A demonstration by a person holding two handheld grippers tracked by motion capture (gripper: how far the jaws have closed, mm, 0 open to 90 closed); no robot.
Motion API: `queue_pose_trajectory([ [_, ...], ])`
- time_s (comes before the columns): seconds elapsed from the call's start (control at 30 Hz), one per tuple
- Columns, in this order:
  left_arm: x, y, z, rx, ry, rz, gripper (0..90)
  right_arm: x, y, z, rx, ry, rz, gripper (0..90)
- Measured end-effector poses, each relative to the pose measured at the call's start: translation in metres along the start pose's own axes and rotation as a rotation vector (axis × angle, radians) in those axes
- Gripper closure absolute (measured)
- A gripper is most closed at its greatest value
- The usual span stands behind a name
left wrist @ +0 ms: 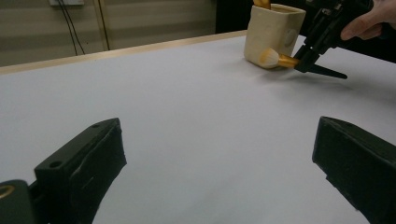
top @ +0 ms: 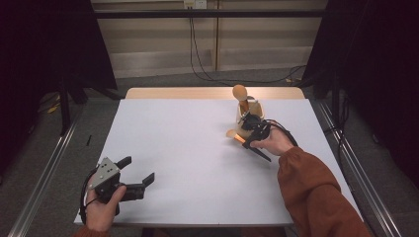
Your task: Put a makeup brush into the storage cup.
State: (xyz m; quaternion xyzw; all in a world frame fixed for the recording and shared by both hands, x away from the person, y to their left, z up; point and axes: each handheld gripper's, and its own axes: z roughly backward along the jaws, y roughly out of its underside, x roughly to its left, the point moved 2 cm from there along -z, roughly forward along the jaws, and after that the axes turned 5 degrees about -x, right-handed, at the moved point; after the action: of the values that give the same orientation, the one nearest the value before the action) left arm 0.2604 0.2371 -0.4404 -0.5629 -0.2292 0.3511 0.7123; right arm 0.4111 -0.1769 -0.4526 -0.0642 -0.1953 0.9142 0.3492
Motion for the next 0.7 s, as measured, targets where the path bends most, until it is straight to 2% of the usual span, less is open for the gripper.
queue_pose_trajectory([
  [0.2, 0.000, 0.000, 0.000, 0.002, -0.002, 0.002, 2.2, 0.000, 0.002, 0.007, -0.043, -0.002, -0.005, 75.3],
  [0.7, 0.000, 0.000, 0.000, 0.000, -0.003, 0.005, 2.3, 0.004, 0.011, 0.024, -0.199, -0.003, -0.031, 75.3],
])
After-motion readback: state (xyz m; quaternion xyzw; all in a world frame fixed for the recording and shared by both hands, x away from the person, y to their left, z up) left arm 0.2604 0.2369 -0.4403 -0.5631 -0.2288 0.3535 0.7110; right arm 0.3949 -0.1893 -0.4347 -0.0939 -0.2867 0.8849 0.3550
